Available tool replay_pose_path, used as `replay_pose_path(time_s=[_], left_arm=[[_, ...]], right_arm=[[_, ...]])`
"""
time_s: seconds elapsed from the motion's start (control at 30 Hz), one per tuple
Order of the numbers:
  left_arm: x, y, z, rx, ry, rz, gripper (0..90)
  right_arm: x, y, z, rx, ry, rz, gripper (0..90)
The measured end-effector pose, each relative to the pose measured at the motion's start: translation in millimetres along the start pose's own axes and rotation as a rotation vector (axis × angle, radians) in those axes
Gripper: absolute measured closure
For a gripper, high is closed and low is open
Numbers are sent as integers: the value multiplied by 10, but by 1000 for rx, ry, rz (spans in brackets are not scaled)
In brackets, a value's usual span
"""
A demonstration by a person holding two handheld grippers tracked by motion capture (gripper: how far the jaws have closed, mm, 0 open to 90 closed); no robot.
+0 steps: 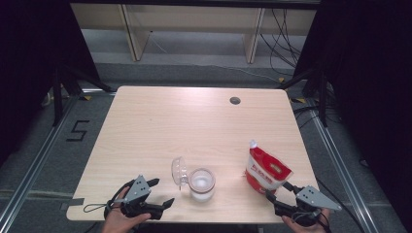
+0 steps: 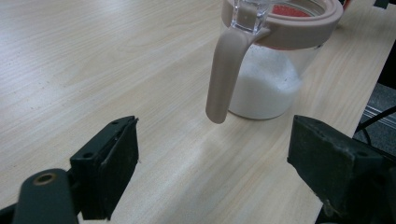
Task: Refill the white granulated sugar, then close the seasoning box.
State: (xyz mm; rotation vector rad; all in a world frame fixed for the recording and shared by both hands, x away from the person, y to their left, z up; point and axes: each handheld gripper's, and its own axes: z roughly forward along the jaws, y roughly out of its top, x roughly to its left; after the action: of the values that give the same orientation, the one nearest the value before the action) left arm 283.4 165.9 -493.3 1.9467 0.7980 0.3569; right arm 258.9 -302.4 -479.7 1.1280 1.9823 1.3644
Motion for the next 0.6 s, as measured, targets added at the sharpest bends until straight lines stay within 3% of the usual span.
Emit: replay_pose_path(time_s=[0.07, 0.1, 0.17, 0.37, 0.5, 0.6], left_arm=[[17, 0, 3, -1, -6, 24, 159], [-2, -7, 4, -2, -5, -3, 159], [0, -1, 1, -3, -4, 5, 159], [7, 4, -3, -6, -6, 4, 159], [10, 5, -4, -7, -4, 3, 159], [4, 13, -17, 2, -6, 8, 163]], right_arm=[[3, -6, -6, -6, -6, -12, 330], [28, -12, -19, 6, -11, 9, 328], [6, -13, -12, -4, -10, -26, 325], [16, -16, -28, 11, -17, -16, 323], [13, -18, -19, 17, -18, -35, 322], [45, -18, -32, 35, -21, -1, 322]])
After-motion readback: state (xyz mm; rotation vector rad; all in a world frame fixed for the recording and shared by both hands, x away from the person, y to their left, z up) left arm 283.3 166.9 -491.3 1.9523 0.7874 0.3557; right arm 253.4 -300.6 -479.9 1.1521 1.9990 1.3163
